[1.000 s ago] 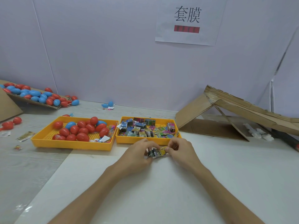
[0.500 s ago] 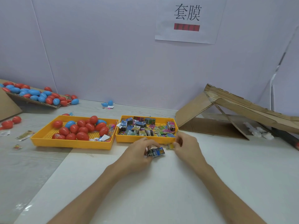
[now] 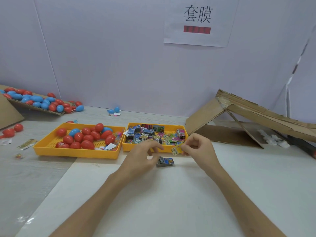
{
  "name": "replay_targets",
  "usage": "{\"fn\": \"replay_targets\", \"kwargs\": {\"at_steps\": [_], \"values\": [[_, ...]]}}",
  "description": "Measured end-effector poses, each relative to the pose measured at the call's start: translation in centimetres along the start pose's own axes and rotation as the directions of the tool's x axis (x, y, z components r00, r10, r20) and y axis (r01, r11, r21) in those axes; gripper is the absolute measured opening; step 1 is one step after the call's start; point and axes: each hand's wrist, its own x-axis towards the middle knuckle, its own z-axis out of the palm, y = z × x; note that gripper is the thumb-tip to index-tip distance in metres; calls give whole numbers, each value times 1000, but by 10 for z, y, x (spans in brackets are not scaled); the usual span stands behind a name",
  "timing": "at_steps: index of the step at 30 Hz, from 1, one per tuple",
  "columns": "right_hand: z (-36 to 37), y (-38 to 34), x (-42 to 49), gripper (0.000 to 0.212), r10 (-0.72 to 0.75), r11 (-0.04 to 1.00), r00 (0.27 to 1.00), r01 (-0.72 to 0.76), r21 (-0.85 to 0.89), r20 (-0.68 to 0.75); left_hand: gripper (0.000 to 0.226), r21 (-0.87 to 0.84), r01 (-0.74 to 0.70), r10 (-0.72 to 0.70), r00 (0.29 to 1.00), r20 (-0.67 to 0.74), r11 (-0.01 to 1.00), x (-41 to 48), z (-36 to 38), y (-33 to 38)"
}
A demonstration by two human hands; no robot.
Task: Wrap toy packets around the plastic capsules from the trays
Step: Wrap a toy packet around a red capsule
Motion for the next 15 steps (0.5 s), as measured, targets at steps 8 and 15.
{"fn": "replay_targets", "kwargs": {"at_steps": [8,15], "values": [[2,-2,-3,18,-2,1000,1000,2,11,25,26,217,227,-108,885,-452,949,8,-27,-9],[3,-3,-4,17,-6,1000,1000,7,-12,20,29,409,622,-364,752,-549,668,6,-56,-38]]}}
